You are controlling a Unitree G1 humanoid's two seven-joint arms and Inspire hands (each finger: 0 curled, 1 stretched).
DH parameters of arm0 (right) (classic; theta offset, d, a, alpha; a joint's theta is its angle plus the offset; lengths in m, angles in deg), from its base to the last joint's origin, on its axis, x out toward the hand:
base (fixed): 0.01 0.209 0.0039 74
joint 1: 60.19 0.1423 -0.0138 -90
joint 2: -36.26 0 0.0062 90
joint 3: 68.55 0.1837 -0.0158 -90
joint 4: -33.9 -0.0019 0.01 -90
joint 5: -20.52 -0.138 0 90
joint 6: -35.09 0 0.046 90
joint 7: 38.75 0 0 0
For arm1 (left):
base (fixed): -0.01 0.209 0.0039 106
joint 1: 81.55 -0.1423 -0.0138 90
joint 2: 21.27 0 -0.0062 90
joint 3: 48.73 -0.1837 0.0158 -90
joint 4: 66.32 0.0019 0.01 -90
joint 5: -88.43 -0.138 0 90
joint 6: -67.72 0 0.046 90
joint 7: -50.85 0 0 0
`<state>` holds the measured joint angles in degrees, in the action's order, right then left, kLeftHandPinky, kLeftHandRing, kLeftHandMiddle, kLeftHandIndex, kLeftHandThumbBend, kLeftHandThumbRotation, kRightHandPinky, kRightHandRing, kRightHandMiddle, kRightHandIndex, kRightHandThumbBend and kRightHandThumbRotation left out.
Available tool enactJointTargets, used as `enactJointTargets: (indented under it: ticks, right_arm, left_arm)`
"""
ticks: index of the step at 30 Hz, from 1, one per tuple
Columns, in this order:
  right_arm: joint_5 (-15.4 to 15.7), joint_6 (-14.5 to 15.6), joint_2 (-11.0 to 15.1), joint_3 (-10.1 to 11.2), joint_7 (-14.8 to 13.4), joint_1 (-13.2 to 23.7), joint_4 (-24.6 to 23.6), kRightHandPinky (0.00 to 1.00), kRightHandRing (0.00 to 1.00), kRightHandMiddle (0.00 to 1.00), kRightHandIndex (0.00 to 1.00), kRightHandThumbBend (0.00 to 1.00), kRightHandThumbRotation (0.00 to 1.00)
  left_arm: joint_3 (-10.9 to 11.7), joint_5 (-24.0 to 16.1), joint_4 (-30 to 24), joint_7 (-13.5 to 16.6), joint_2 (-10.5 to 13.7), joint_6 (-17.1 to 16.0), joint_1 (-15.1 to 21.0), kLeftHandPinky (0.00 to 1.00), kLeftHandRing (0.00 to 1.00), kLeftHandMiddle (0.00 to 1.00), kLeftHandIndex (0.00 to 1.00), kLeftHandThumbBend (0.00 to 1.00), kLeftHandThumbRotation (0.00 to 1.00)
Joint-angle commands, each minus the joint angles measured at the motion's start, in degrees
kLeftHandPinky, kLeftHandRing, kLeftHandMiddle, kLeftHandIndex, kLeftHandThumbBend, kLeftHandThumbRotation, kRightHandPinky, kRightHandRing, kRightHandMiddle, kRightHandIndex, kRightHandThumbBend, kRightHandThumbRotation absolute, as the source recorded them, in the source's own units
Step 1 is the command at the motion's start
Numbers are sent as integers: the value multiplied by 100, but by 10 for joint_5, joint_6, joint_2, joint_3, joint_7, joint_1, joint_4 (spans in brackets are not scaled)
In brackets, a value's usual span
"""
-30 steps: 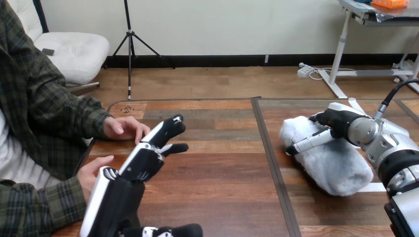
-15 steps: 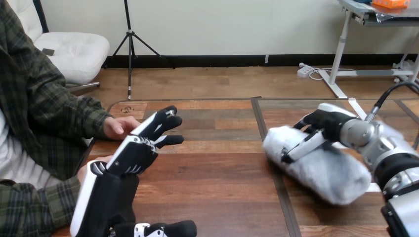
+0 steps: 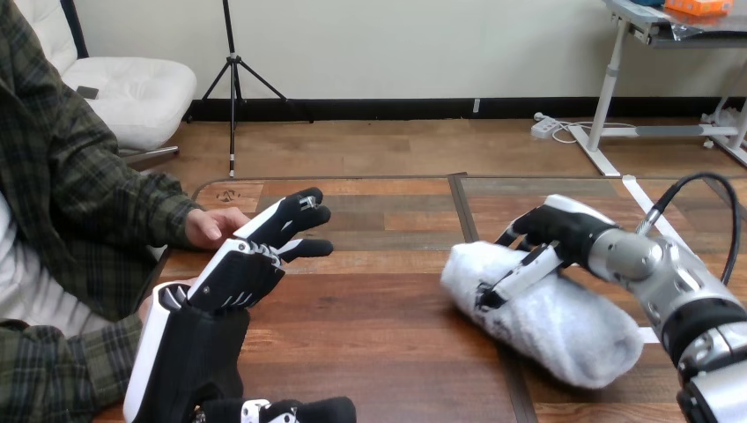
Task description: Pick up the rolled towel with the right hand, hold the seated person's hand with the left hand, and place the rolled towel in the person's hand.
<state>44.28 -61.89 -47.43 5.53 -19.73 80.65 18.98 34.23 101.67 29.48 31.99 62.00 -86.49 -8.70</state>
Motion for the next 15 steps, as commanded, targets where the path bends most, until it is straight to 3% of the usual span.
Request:
enactJointTargets:
  ticks: [1, 5, 15]
  right_arm:
    - [-27, -10, -32, 16, 46, -50, 2, 20, 26, 37, 41, 89, 0]
    - [-37, -24, -32, 18, 53, -62, -10, 19, 24, 35, 38, 86, 0]
    - [-58, -96, -24, 17, 114, -94, -48, 18, 23, 32, 36, 78, 0]
  left_arm:
    - [4, 6, -7, -2, 1, -20, 35, 69, 82, 87, 83, 100, 42]
    - [4, 6, -10, -3, 3, -16, 34, 69, 82, 86, 83, 100, 43]
    - [0, 9, -15, -4, 6, -9, 35, 69, 83, 87, 83, 100, 43]
